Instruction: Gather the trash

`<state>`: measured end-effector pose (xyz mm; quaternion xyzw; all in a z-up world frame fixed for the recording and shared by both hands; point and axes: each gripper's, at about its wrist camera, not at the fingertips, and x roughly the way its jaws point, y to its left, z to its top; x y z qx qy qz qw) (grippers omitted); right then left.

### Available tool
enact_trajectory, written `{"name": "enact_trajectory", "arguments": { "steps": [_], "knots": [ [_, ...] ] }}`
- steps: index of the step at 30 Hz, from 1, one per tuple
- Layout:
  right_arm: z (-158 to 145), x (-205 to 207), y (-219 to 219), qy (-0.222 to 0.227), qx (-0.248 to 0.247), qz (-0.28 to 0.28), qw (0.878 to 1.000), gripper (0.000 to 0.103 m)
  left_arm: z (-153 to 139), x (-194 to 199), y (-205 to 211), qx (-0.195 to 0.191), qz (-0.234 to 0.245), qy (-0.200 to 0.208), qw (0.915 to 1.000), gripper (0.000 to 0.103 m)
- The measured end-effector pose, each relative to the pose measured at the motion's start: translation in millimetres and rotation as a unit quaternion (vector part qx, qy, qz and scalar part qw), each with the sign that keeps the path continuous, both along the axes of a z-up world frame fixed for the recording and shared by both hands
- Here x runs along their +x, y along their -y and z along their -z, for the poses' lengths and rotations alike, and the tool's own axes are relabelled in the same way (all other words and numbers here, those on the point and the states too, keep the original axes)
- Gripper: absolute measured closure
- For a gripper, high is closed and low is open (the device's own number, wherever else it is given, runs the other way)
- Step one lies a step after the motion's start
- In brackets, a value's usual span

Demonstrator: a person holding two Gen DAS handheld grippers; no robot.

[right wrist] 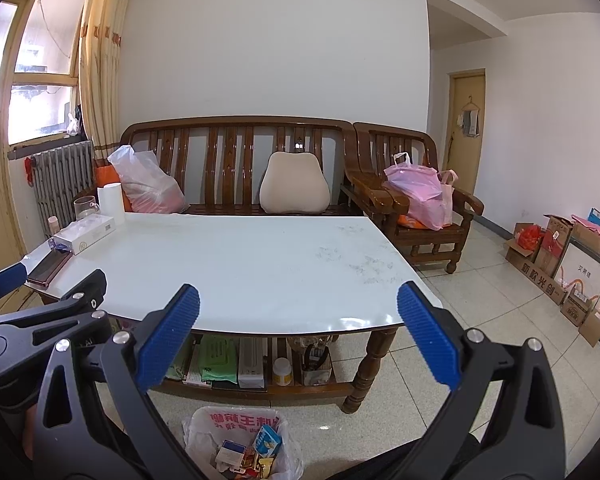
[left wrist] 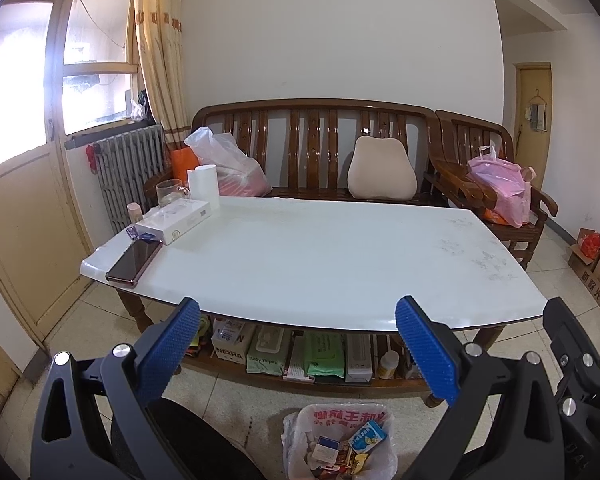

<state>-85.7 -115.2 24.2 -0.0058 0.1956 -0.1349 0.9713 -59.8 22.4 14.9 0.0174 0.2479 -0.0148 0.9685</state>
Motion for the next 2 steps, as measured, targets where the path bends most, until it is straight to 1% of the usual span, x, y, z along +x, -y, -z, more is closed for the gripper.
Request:
{"name": "enact_trajectory", "arguments": {
  "steps": [2],
  "knots": [
    [0.0,-0.1,-0.2,0.000,0.000,0.001,1.000,0.006,0.4,0.9,-0.2,-0.002,0.000,-0.002,1.0000,0.007]
  ]
}}
